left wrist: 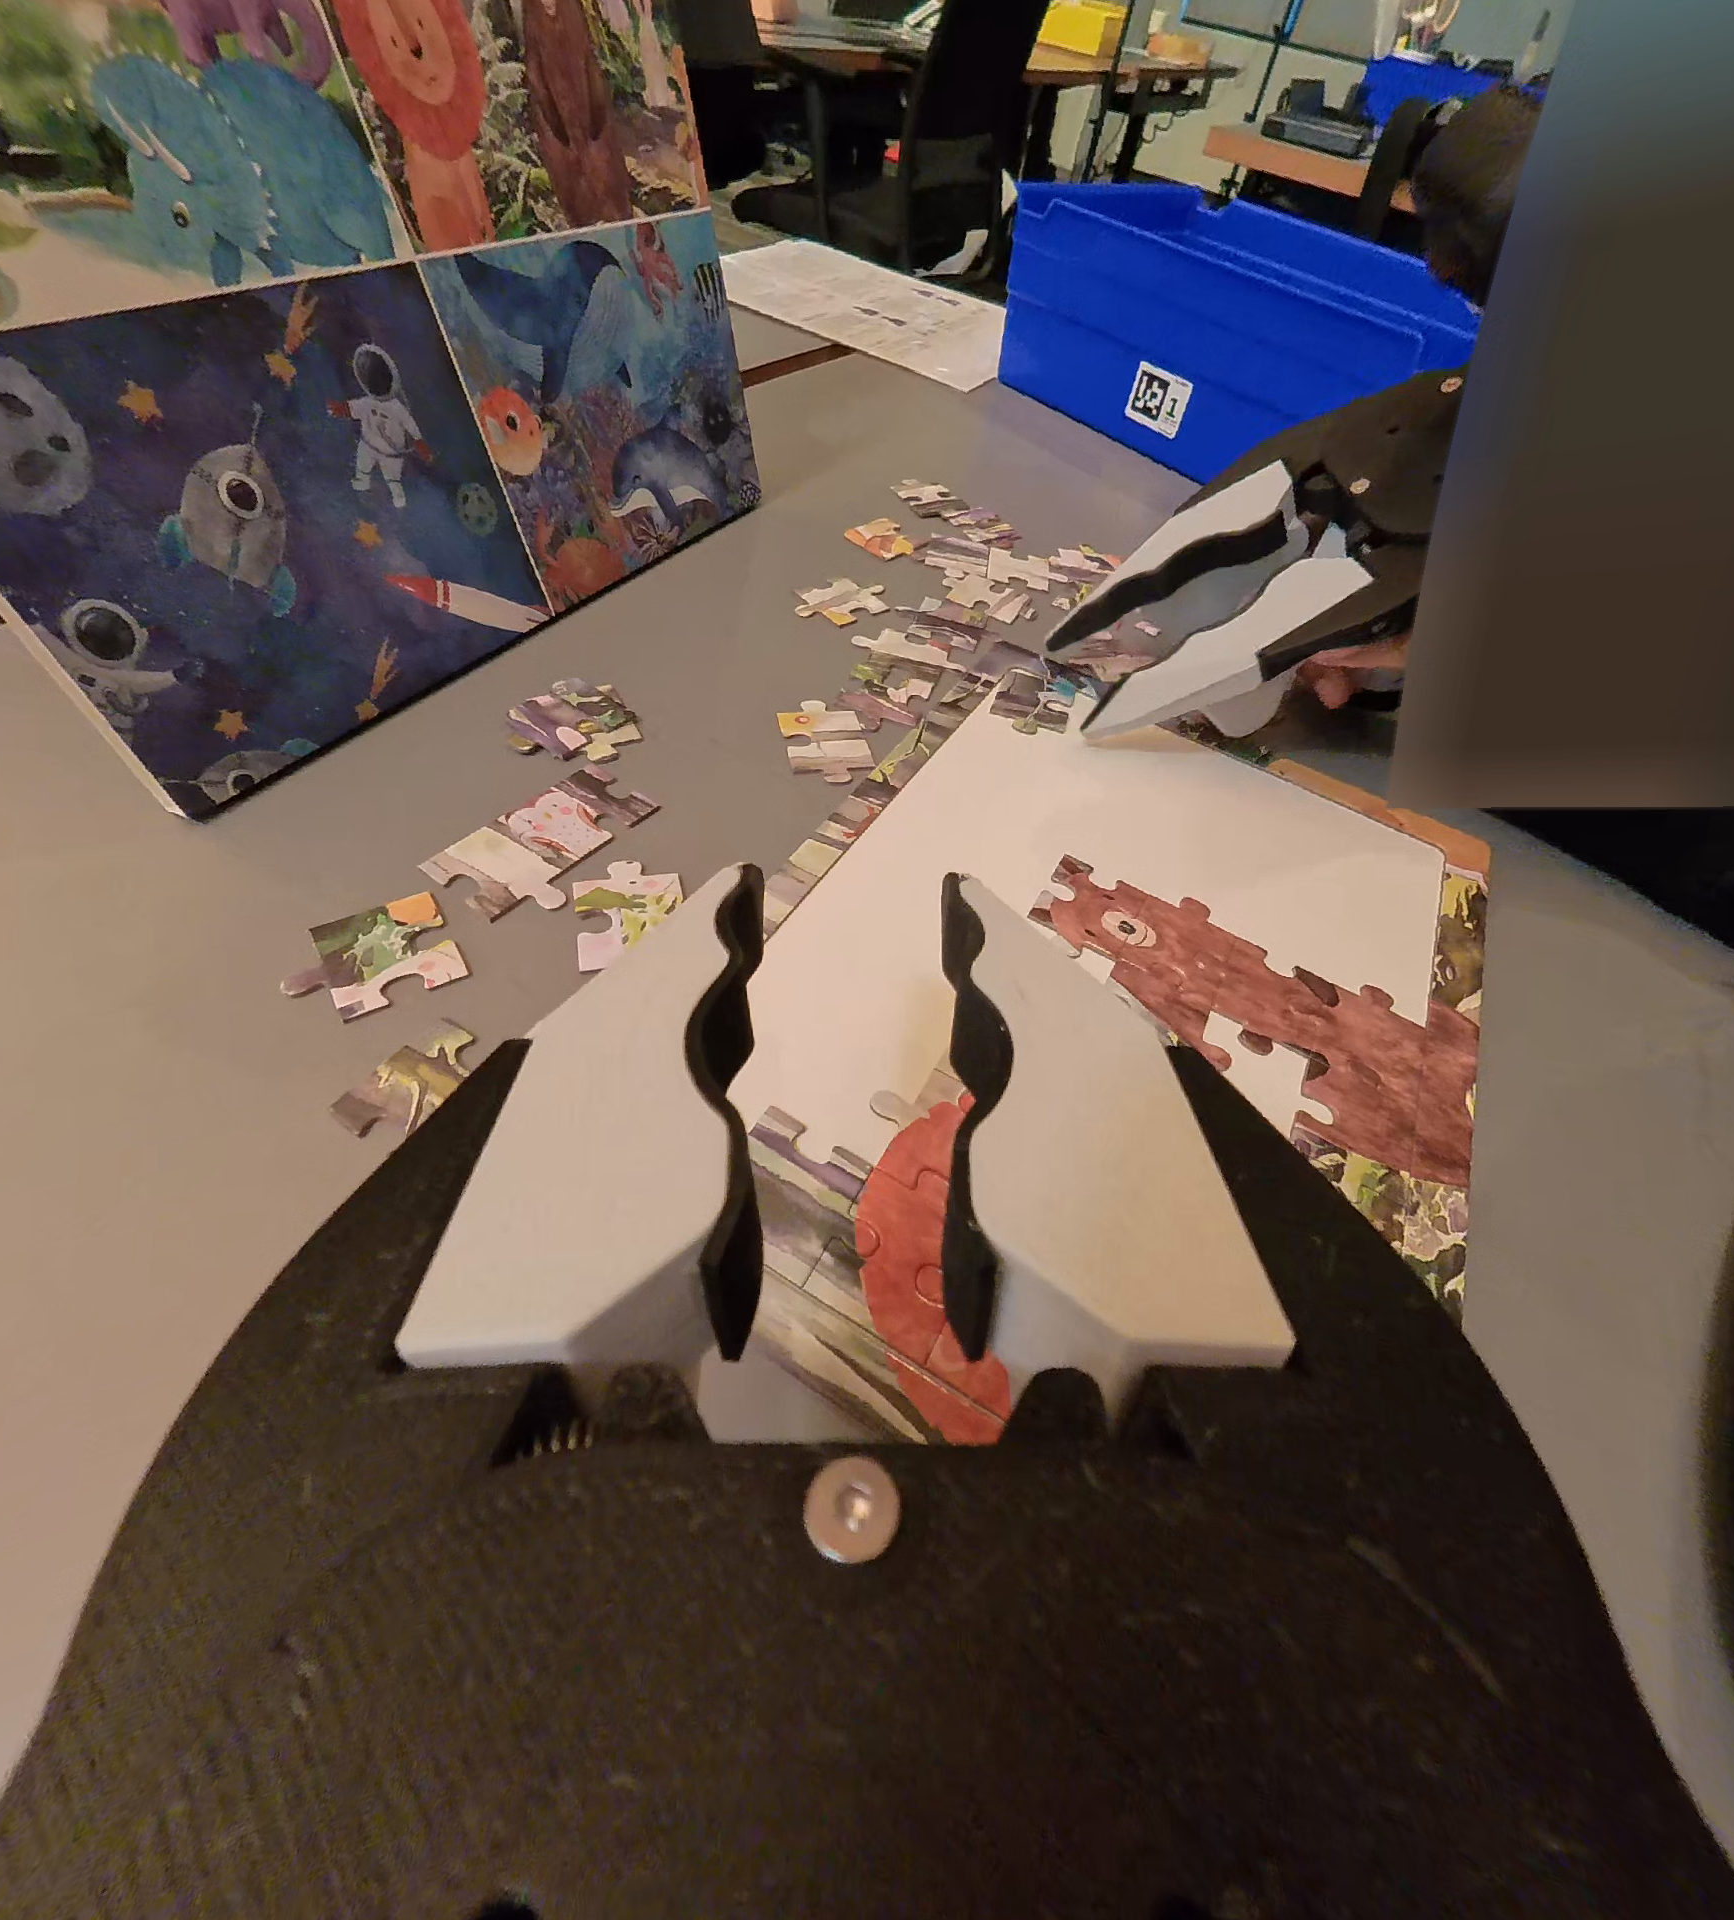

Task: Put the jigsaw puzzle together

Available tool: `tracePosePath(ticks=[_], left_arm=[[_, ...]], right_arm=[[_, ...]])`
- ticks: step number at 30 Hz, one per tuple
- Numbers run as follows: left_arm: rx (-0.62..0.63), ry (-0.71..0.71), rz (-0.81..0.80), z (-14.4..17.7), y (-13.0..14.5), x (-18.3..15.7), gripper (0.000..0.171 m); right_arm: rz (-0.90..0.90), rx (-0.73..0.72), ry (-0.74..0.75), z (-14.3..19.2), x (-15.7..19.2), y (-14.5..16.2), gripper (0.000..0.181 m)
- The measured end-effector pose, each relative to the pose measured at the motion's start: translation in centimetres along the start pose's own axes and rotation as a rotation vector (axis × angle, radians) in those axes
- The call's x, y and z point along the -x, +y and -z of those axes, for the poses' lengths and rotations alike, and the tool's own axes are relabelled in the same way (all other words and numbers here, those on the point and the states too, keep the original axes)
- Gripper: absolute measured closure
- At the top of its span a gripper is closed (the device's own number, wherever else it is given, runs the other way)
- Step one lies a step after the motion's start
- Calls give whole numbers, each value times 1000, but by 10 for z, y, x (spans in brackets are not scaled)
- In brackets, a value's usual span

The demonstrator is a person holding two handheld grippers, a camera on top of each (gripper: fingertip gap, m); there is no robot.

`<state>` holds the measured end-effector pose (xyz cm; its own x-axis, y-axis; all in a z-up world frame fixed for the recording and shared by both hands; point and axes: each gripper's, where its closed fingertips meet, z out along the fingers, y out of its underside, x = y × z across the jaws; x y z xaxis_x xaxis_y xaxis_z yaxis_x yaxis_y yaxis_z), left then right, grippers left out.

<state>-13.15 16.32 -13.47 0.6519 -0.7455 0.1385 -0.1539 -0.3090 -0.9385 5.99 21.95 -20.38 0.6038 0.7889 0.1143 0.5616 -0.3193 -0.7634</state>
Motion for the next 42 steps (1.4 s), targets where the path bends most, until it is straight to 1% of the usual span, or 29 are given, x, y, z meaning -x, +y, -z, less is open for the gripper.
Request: tracePosePath(ticks=[3,5,8,10,11,13,14,16,18,21,23,25,27,28,29,31,36,40,42], left_arm=[[-3,4,-1,0,-1,-1,139],[1,2,-3,-1,0,-1,139],[-2,-1,-3,0,-1,0,139],[-9,-1,0,1,-2,0,139],[-12,-3,-1,1,-2,1,139],[-14,-8,-2,1,-2,2,139],[-14,-8,0,0,-1,3,140],[-24,-2,-1,1,-2,3,143],[-55,3,-13,2,-6,2,145],[-31,-6,-14,0,-1,5,145],[26,-29,-19,-4,9,9,147],[95,-57,-33,-8,21,14,157],[181,-68,-42,-13,36,15,170],[216,-74,-46,-14,41,16,171],[233,-86,-52,-15,43,17,171],[254,-99,-58,-16,46,19,171],[306,-111,-52,-17,54,21,171],[359,-124,-60,-18,62,23,171],[385,-130,-69,-19,66,23,171]], right_arm=[[27,-18,-9,-2,1,-3,128],[99,-23,-16,-5,2,-7,127],[225,-35,-144,-6,18,-15,124],[315,-23,-201,-3,18,-16,123],[343,-28,-224,-1,15,-19,125],[353,-60,-319,6,14,-28,132],[348,-65,-360,7,12,-31,133],[346,-40,-421,4,13,-29,132],[357,-33,-462,-3,21,-23,138],[390,8,-445,-13,25,-8,146],[378,-7,-450,-12,25,-9,149],[354,16,-442,-14,20,-7,148],[302,27,-449,-16,18,-6,146],[274,30,-441,-17,15,-7,145],[251,30,-438,-18,13,-7,145],[210,28,-414,-19,8,-7,155],[209,30,-366,-19,4,-7,155],[209,84,-311,-17,0,-4,155],[204,114,-297,-15,0,-2,160]])
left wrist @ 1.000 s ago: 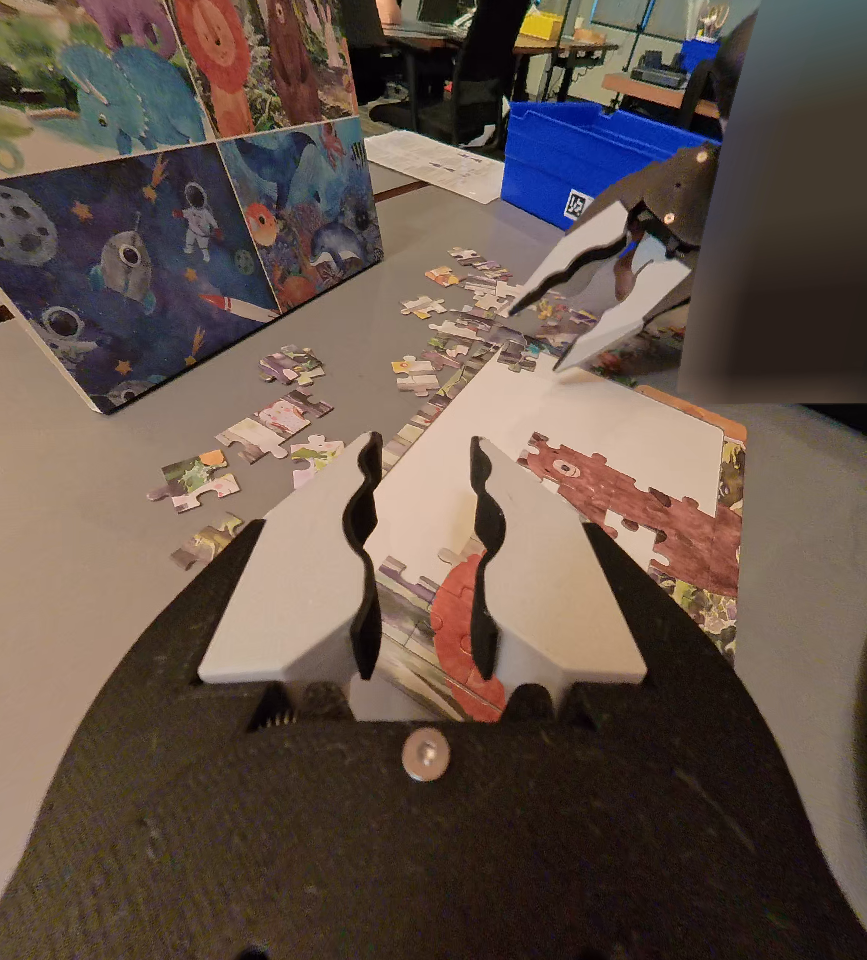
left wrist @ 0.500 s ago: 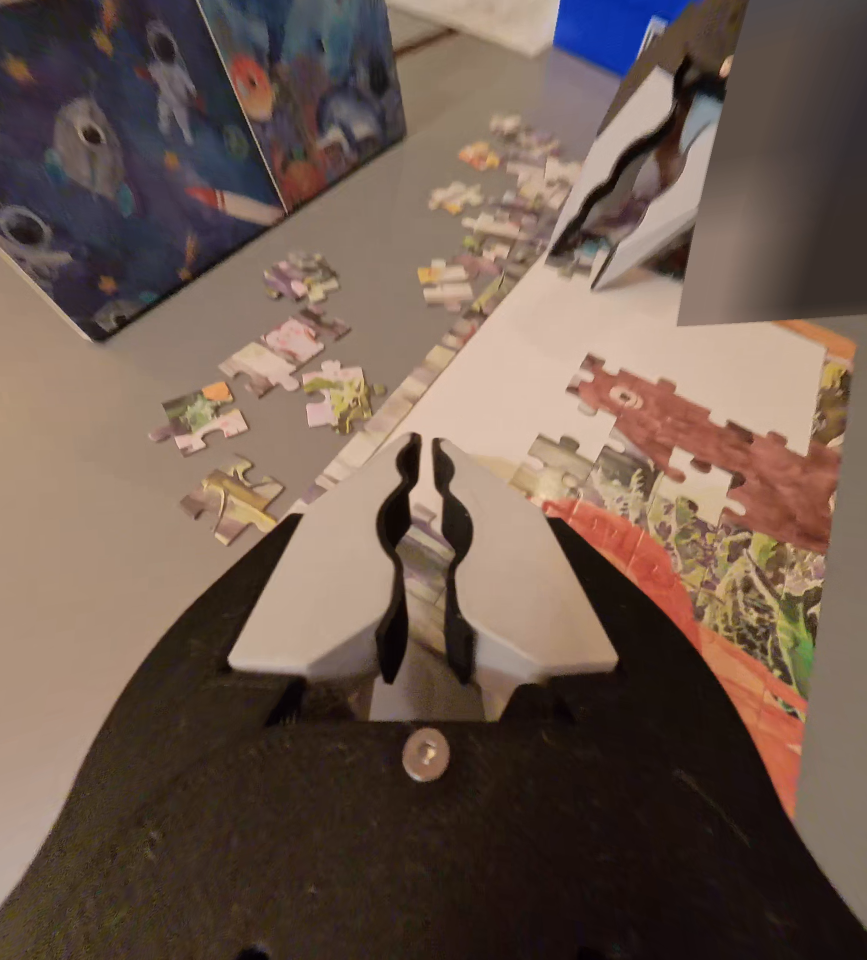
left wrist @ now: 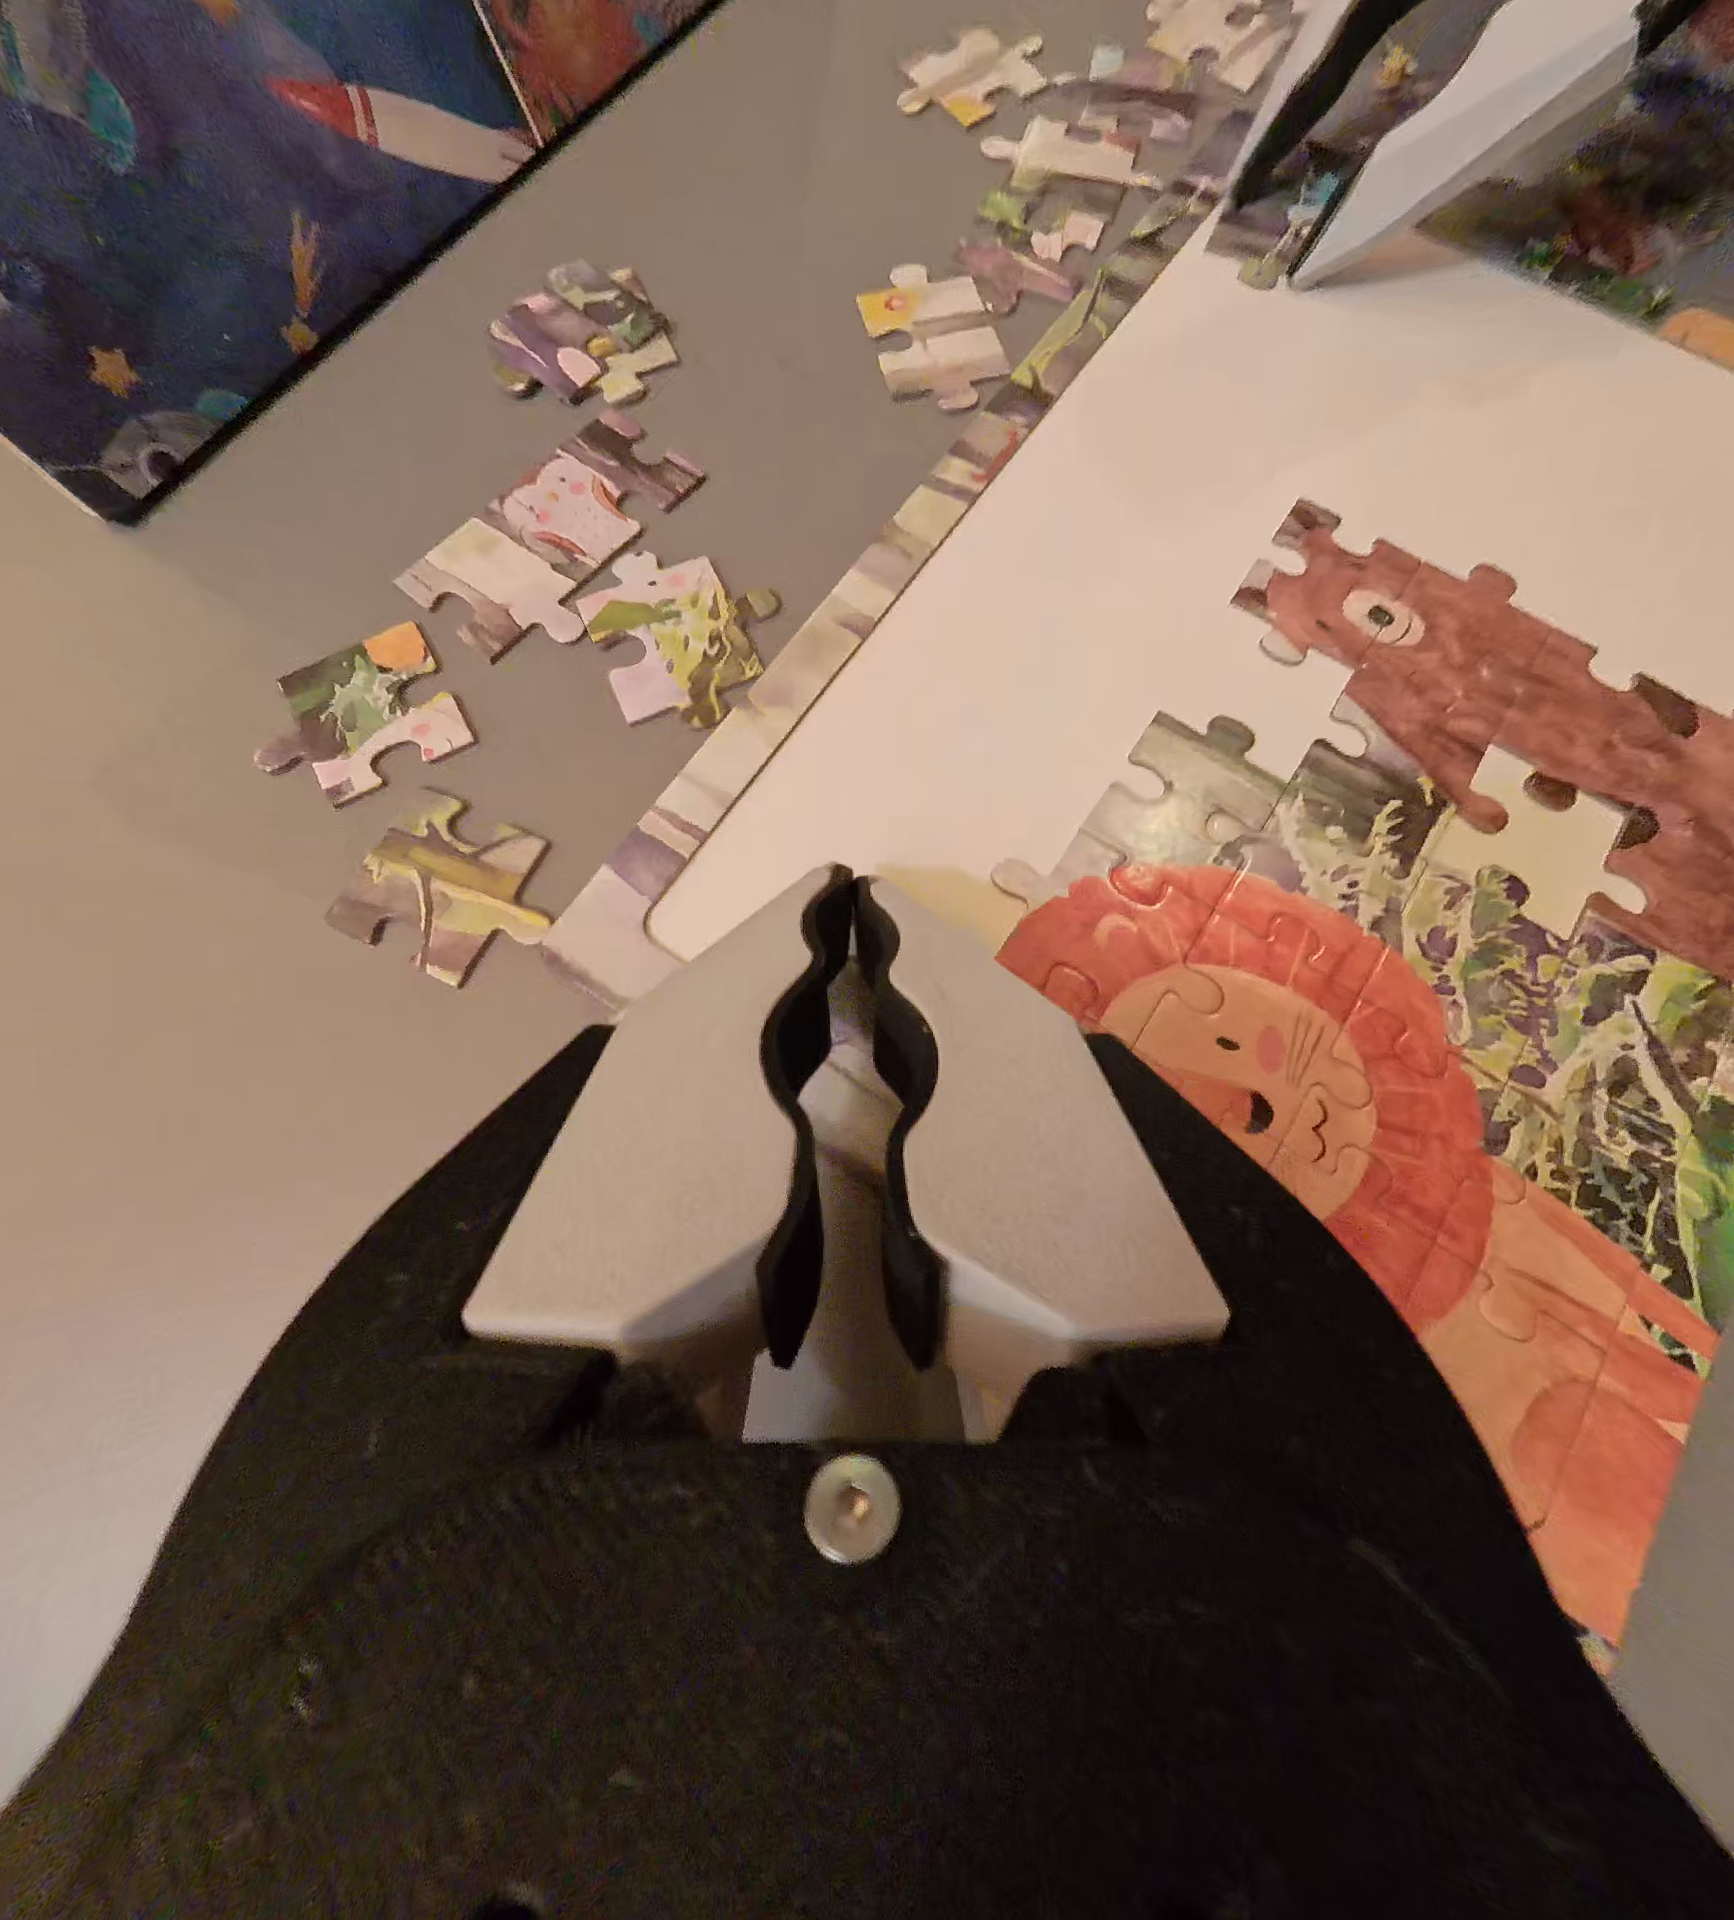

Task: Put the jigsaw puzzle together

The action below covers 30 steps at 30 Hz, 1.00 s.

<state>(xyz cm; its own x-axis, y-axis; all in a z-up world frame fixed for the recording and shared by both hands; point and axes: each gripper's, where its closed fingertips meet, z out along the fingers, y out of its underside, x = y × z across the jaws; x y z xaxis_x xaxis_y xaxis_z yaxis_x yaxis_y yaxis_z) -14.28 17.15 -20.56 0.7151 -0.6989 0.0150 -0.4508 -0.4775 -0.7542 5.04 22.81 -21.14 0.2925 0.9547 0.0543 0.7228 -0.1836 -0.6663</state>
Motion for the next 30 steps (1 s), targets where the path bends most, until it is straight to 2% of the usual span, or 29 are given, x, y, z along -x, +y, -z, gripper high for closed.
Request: tracePosePath(ticks=[5,7,11,13,17,21,30], left_arm=[[33,-8,-17,-3,4,-1,171],[33,-6,-16,-3,4,-1,171],[33,-3,-16,-2,5,-1,171],[33,-4,-21,-2,5,-2,171],[32,-13,-24,-2,5,-1,171],[31,-6,-10,-2,4,0,171],[33,-5,-16,-2,4,-1,171]], right_arm=[[-37,43,10,3,6,2,164],[-37,22,8,6,8,-1,158],[-11,-25,82,20,-8,1,158],[-20,-29,70,22,-12,9,159],[-25,-19,55,20,-15,21,154],[15,-52,76,17,-14,13,144],[-16,-35,16,11,-2,11,150]])
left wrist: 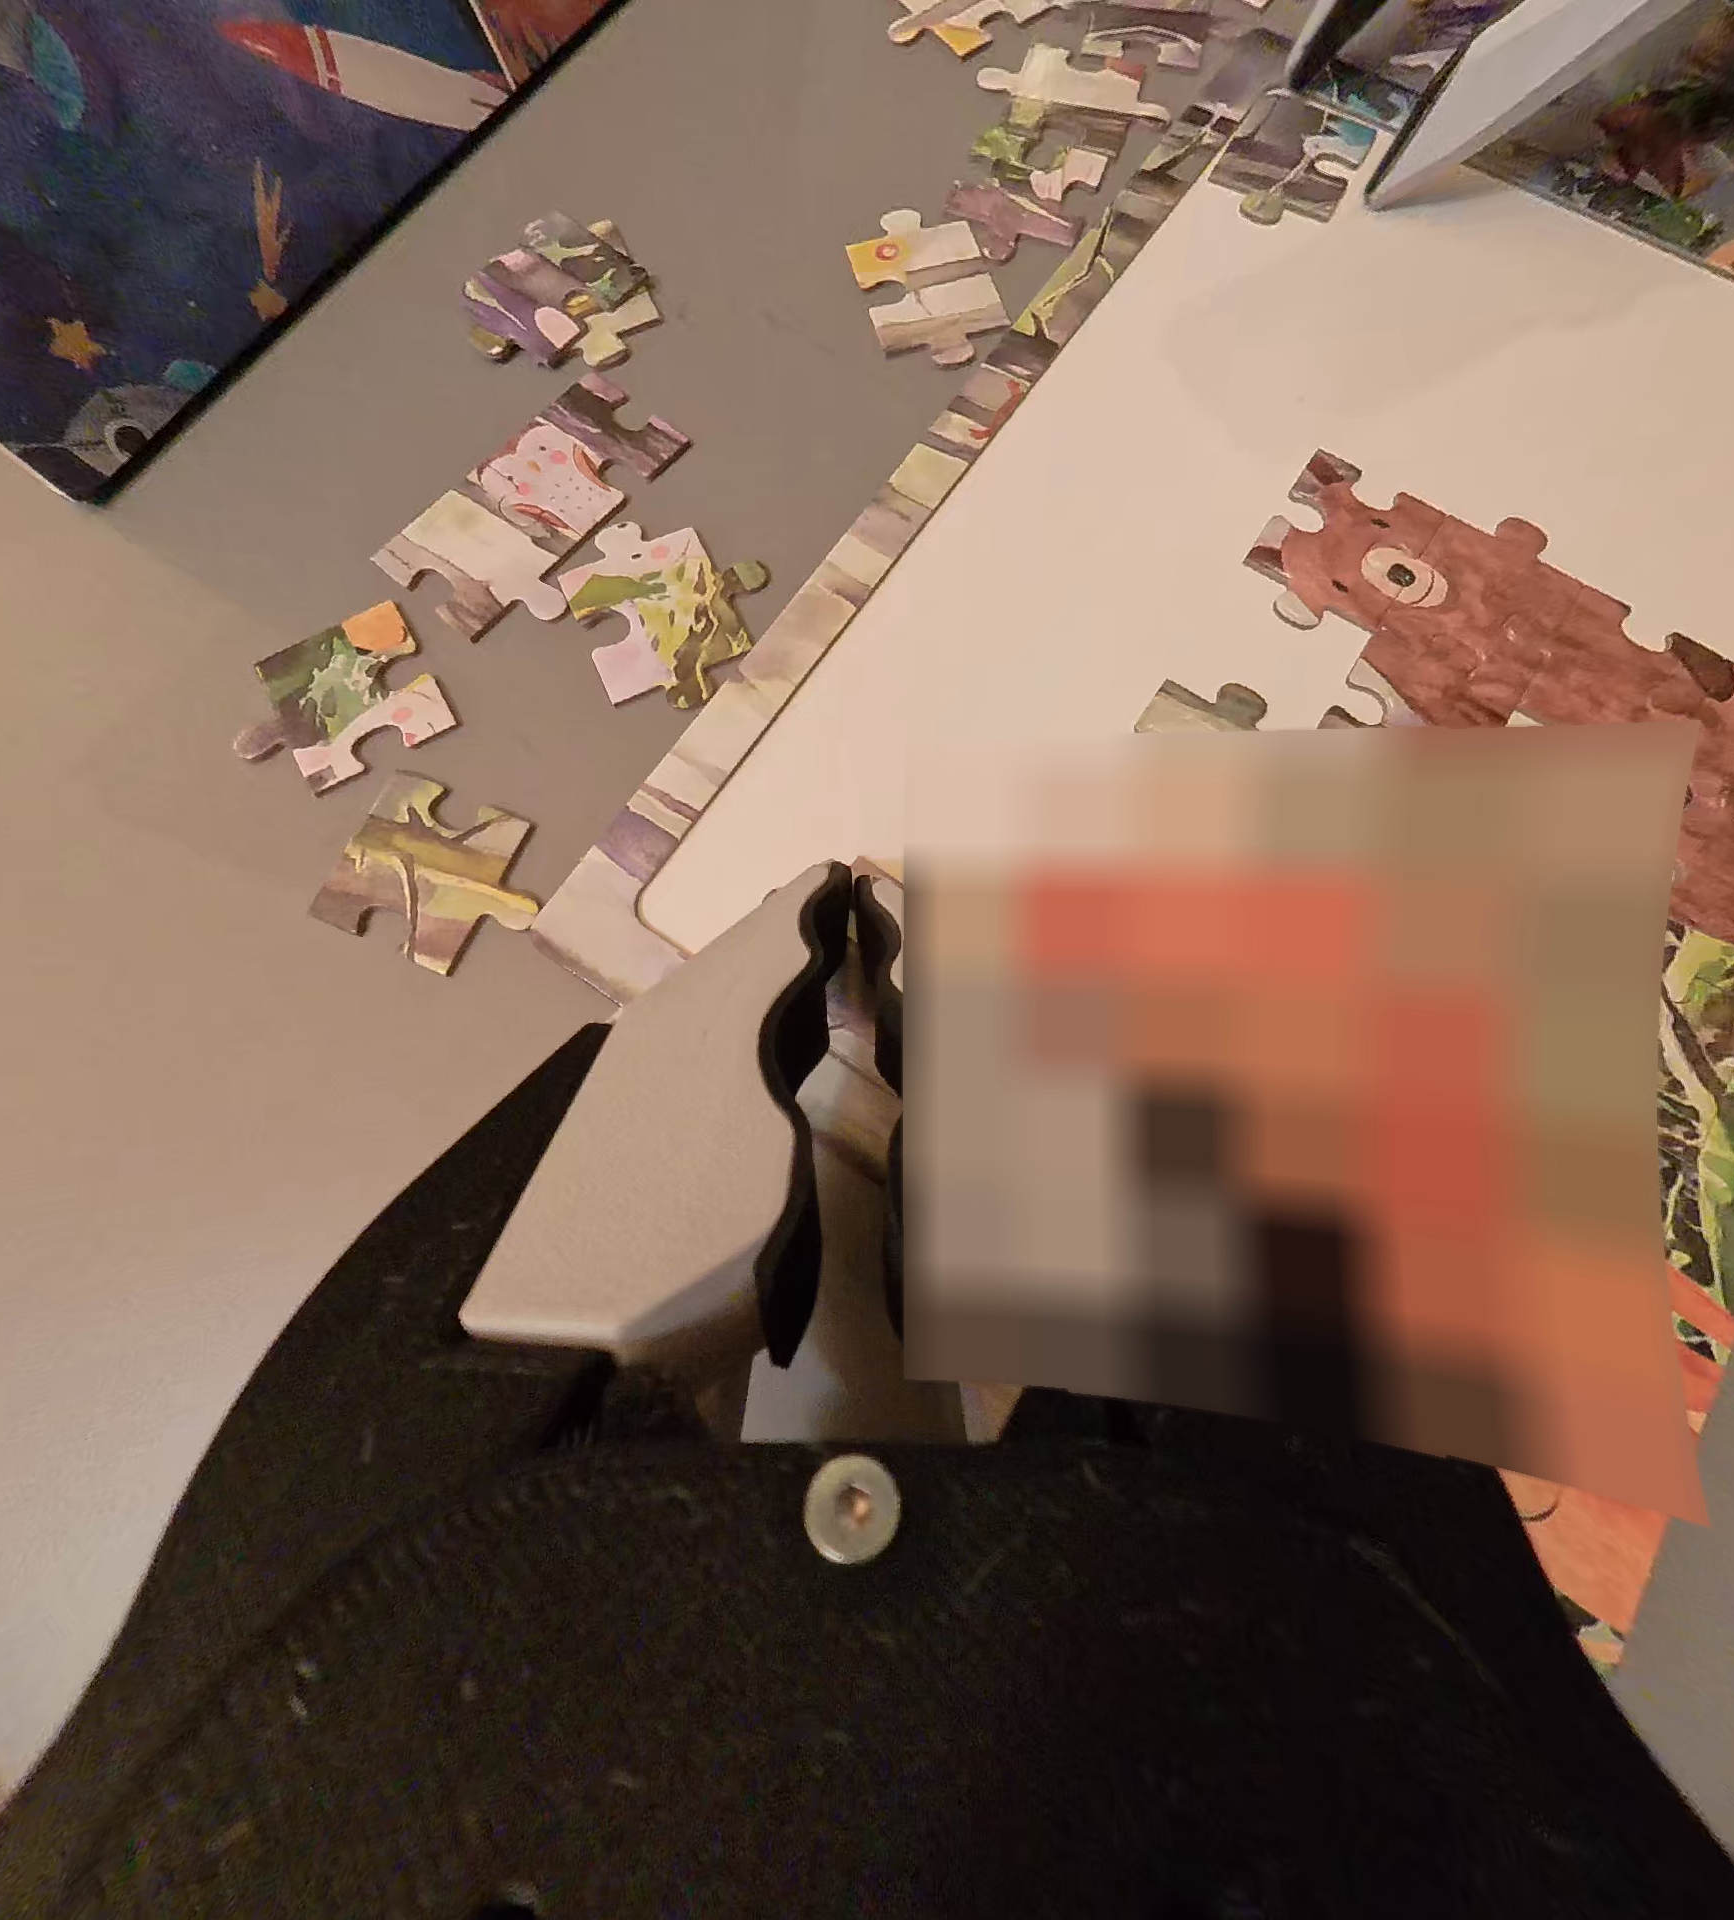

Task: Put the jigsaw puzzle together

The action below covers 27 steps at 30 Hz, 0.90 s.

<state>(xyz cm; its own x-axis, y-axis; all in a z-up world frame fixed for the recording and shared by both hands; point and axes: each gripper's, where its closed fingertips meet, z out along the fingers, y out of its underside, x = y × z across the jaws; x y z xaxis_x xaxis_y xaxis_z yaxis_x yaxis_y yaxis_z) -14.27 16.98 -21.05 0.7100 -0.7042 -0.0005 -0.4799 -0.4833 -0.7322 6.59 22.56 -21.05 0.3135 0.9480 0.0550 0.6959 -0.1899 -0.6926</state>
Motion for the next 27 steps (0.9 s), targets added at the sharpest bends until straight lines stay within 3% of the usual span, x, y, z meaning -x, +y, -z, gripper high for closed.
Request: tracePosePath(ticks=[17,27], left_arm=[[2,2,1,0,0,0,171],[5,4,6,0,0,0,170]], right_arm=[[16,-89,64,12,-7,-20,151],[-39,-168,202,23,-28,-36,172]])
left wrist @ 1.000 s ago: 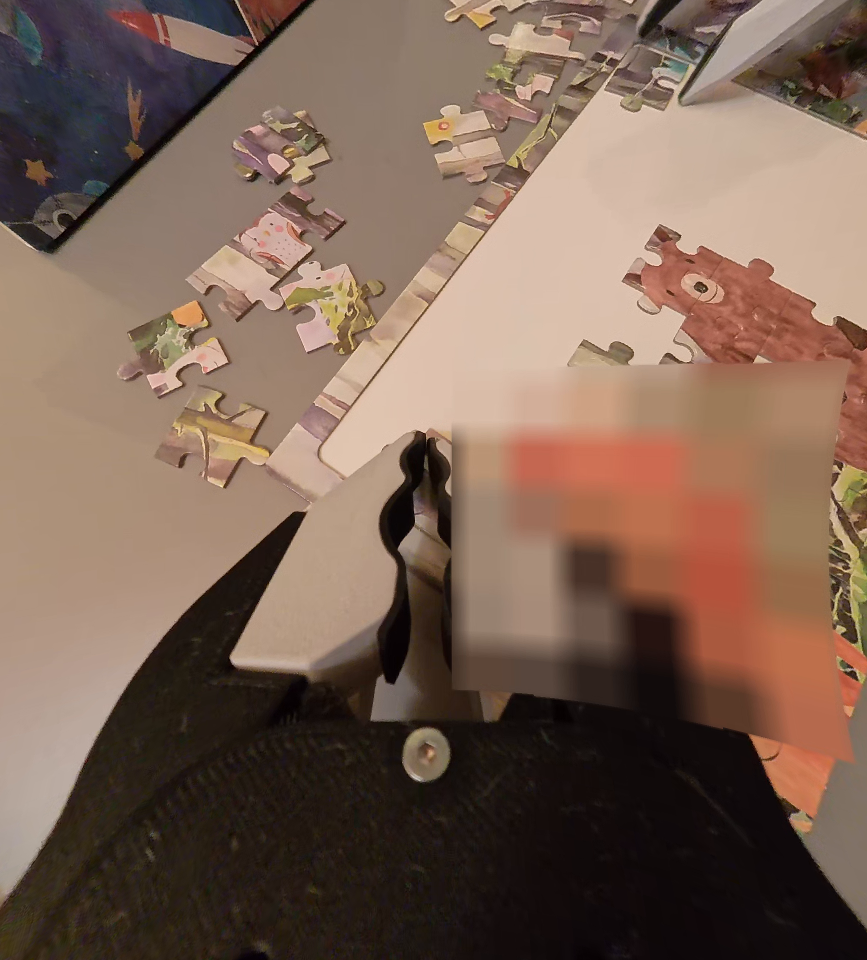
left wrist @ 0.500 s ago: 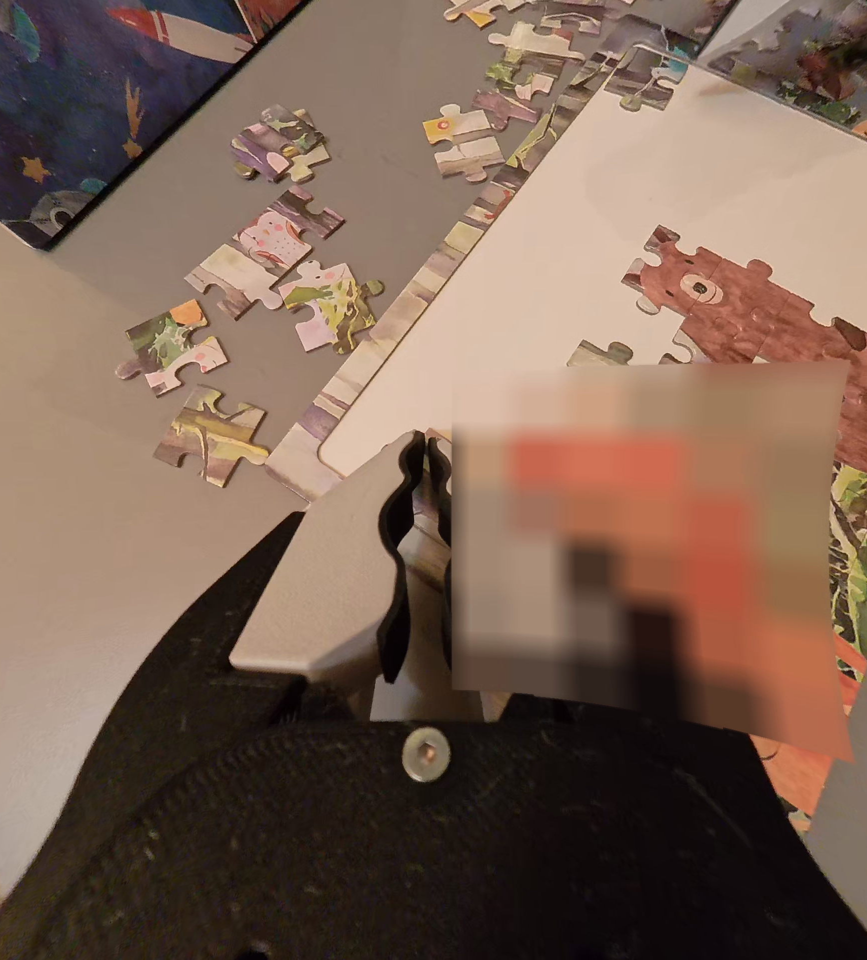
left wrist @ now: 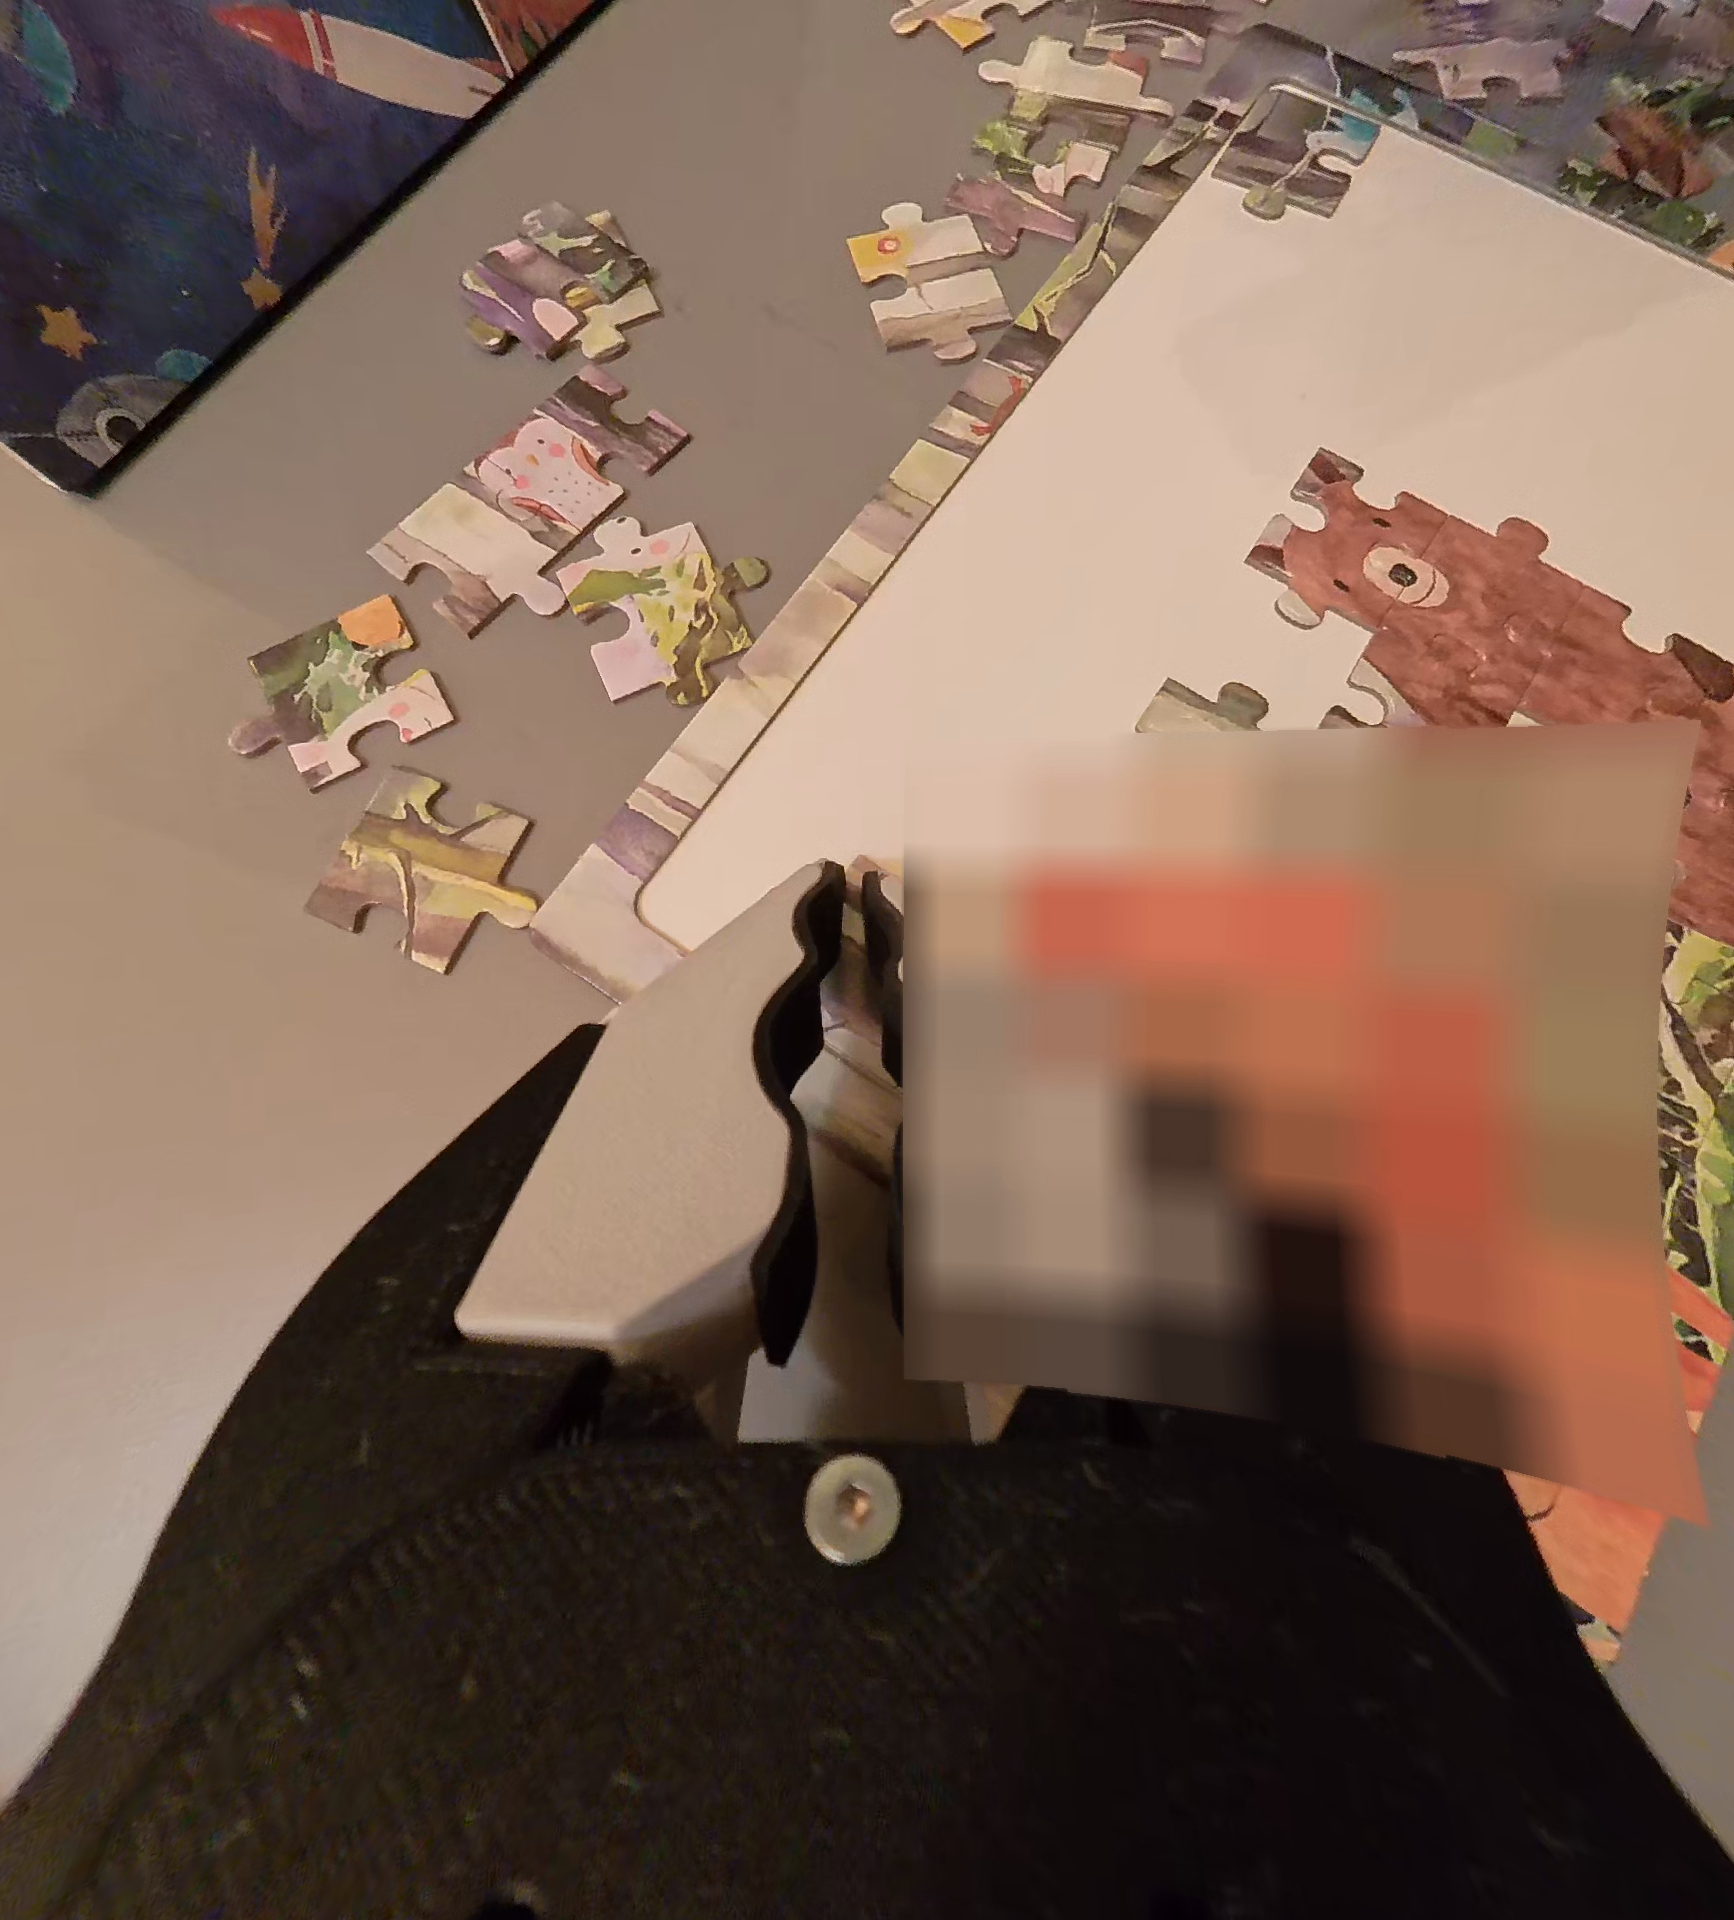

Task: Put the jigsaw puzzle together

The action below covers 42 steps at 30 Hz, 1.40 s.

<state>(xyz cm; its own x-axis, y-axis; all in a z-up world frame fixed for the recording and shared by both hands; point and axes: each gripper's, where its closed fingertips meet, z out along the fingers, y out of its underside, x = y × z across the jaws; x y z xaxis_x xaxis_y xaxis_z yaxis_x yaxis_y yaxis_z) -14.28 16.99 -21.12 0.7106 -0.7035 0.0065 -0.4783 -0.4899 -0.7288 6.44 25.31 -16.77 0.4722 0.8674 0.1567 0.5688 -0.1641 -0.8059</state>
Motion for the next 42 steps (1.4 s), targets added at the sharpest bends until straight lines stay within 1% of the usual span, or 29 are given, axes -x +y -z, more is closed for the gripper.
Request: tracePosePath(ticks=[4,12,16,20,22,27,29,32,36,39,42], left_arm=[[2,1,1,0,0,0,168],[3,4,5,0,0,0,168],[3,4,6,0,0,0,167],[3,5,8,0,0,0,167],[4,6,8,0,1,0,167],[4,6,9,0,1,0,167],[4,6,9,-1,1,0,167],[4,6,9,0,1,0,167],[4,7,11,0,1,0,166],[4,5,8,0,1,0,167],[3,4,7,0,1,0,167]], right_arm=[[31,48,65,-9,-3,5,177],[98,102,-7,-32,28,7,179],[158,186,29,-38,26,20,178],[174,204,65,-34,19,23,176],[162,198,51,-32,19,23,175],[149,126,24,-26,22,11,172],[138,99,-11,-21,24,7,168],[140,125,-100,-13,33,19,165],[129,177,-102,-9,25,35,159],[108,178,-114,-10,24,39,157],[107,182,-86,-11,20,39,156]])
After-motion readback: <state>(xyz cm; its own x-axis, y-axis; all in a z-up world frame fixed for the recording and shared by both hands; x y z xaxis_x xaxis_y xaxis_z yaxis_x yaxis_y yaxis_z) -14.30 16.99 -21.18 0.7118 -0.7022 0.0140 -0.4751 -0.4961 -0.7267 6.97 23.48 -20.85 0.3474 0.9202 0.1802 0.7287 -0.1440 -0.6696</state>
